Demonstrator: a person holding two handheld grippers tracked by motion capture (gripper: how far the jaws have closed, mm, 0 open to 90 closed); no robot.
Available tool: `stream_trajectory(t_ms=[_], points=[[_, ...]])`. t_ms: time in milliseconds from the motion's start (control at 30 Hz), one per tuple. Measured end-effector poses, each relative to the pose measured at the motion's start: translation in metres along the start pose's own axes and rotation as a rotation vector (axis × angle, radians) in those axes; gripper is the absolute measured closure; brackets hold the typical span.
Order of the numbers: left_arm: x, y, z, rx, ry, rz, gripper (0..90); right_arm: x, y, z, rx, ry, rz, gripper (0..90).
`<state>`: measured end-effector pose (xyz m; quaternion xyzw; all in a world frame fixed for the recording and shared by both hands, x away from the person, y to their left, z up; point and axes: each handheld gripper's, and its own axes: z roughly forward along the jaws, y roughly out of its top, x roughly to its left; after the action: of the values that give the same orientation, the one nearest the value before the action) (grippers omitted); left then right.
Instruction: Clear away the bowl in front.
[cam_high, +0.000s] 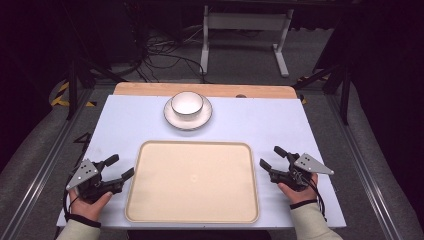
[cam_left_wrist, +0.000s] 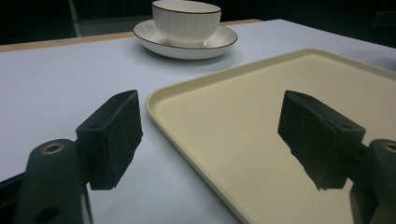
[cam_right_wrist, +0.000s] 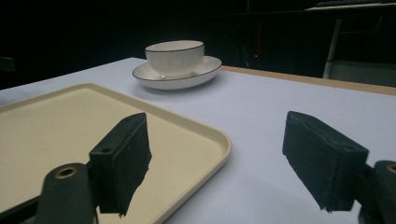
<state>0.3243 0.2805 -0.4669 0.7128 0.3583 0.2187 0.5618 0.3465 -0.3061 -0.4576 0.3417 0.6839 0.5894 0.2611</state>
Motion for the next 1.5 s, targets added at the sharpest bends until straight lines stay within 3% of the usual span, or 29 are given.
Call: stream_trajectory(t_ms=[133,333,633,1133,1500], points=[[-0.001,0.002,0.0,0.019,0.017,-0.008,26.1,0.0,0.0,0.0,0.001,-0.001,0.004,23.6],[-0.001,0.008,0.003,0.027,0.001,-0.024,25.4,-0.002,0.0,0.0,0.0,-0.005,0.023,23.3],[-0.007,0.034,0.005,0.034,-0.027,0.013,24.8,-0.002,0.0,0.0,0.002,-0.007,0.023,22.5],[-0.006,0.086,0.011,0.008,-0.081,0.031,23.0,-0.002,0.0,0.001,0.009,-0.007,0.027,21.9],[-0.005,0.11,0.022,0.002,-0.089,0.048,22.4,-0.002,0.0,0.001,0.011,-0.005,0.026,21.7]])
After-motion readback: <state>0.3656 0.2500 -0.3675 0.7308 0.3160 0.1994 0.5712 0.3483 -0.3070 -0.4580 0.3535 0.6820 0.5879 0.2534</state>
